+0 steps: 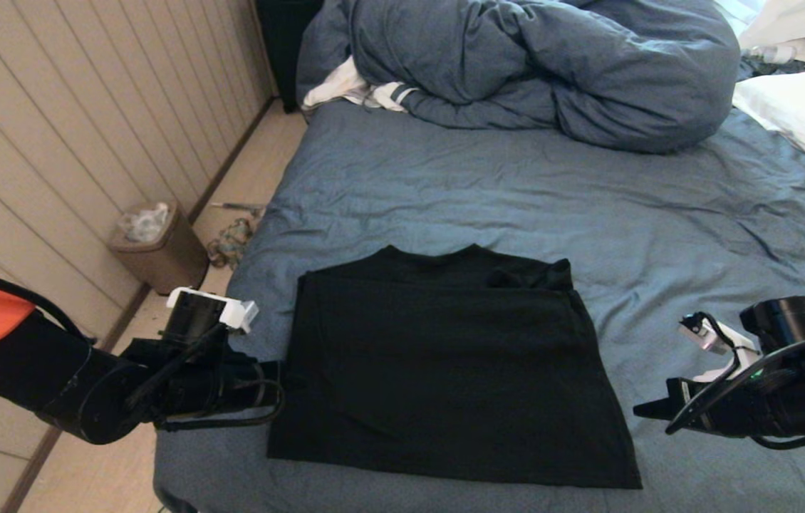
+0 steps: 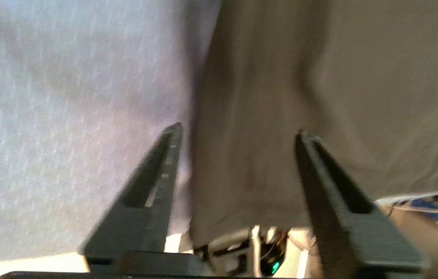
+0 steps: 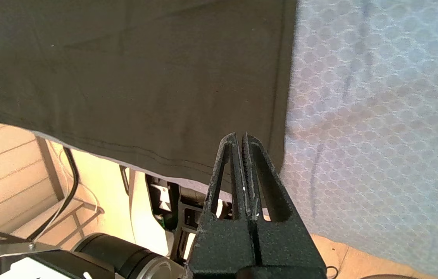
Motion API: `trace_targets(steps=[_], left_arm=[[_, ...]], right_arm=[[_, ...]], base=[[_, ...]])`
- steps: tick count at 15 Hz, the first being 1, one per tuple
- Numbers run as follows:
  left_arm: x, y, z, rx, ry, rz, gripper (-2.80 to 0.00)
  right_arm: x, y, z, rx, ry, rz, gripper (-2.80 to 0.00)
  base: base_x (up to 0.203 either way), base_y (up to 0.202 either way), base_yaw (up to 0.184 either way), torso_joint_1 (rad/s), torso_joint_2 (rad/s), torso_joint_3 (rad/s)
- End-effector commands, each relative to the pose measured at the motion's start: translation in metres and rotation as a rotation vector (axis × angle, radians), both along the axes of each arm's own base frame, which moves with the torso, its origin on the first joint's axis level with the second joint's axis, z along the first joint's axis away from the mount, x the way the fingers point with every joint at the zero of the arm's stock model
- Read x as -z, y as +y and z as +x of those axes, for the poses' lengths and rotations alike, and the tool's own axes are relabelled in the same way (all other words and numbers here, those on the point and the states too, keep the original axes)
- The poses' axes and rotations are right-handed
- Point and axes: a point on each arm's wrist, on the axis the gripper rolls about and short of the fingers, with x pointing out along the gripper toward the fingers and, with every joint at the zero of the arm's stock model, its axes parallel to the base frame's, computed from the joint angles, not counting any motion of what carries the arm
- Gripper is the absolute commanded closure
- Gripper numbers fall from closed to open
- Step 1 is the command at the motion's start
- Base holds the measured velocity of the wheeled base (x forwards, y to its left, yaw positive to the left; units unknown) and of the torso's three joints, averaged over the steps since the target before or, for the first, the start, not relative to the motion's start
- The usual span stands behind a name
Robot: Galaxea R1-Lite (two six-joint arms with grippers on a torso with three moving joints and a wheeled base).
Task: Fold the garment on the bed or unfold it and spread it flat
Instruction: Fold the black T-shirt
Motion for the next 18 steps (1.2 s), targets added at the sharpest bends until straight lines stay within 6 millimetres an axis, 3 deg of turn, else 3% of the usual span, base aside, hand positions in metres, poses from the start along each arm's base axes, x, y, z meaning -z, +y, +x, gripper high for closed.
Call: trace_targets(steps=[1,6,11,18], left_arm=[[0.007,0.004,-0.007,0.006,0.022,0.018,-2.80],[0.017,0.007,-0.013,0.055,-0.051,0.053,-2.80],[0.039,-0.015,-0.017,0.115,0.004,0.086,-2.80],[0.047,-0.020,-0.011,0.100,-0.017,0.100,-2.80]], right_arm=[[0.002,0.000,0.000,-0.004,0.006,0.003,0.00],[0.001,0.001,0.000,-0.004,0.004,0.003,0.00],[0.000,0.001,-0.001,-0.005,0.001,0.001,0.00],[0.001,0.001,-0.001,-0.004,0.002,0.003,0.00]], base=[[0.000,0.000,0.000,0.000,0.00,0.000],[0.000,0.000,0.000,0.000,0.00,0.000],[0.000,0.000,0.000,0.000,0.00,0.000],[0.000,0.000,0.000,0.000,0.00,0.000]])
